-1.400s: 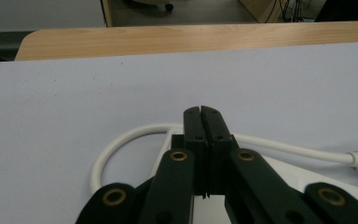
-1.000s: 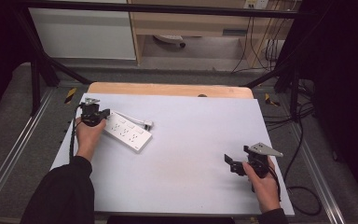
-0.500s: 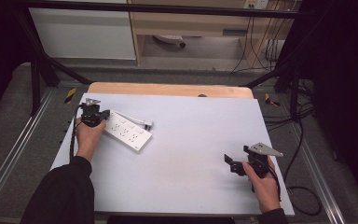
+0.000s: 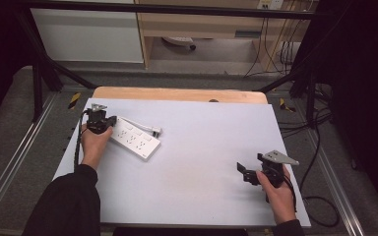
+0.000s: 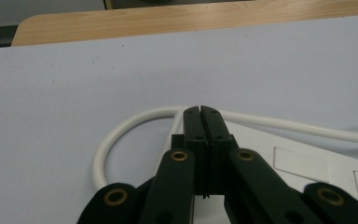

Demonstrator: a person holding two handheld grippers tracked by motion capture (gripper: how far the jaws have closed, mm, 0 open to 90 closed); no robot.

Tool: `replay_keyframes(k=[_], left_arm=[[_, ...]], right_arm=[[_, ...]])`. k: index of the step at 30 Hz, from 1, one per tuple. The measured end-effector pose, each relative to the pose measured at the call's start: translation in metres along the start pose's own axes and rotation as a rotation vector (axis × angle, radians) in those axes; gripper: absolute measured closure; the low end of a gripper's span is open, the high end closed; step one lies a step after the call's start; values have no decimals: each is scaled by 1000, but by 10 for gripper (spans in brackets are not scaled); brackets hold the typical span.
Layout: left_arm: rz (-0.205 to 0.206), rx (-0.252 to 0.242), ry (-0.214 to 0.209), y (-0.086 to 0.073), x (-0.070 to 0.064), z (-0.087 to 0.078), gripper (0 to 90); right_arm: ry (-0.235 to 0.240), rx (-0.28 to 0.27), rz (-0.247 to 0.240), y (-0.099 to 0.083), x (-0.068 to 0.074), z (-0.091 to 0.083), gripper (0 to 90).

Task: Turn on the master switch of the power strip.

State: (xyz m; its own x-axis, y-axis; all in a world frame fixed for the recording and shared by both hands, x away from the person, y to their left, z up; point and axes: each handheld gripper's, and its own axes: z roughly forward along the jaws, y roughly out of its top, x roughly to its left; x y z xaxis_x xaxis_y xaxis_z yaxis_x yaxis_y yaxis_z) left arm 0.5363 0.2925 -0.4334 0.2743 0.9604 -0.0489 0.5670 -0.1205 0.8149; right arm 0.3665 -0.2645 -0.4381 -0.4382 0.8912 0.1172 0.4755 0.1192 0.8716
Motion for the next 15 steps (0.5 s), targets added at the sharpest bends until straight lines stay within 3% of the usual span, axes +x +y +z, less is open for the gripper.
replay_keyframes(k=[15], left_arm=[[13,3,7,-1,-2,3,900]], right_arm=[[1,-2,3,0,0,-1,69]])
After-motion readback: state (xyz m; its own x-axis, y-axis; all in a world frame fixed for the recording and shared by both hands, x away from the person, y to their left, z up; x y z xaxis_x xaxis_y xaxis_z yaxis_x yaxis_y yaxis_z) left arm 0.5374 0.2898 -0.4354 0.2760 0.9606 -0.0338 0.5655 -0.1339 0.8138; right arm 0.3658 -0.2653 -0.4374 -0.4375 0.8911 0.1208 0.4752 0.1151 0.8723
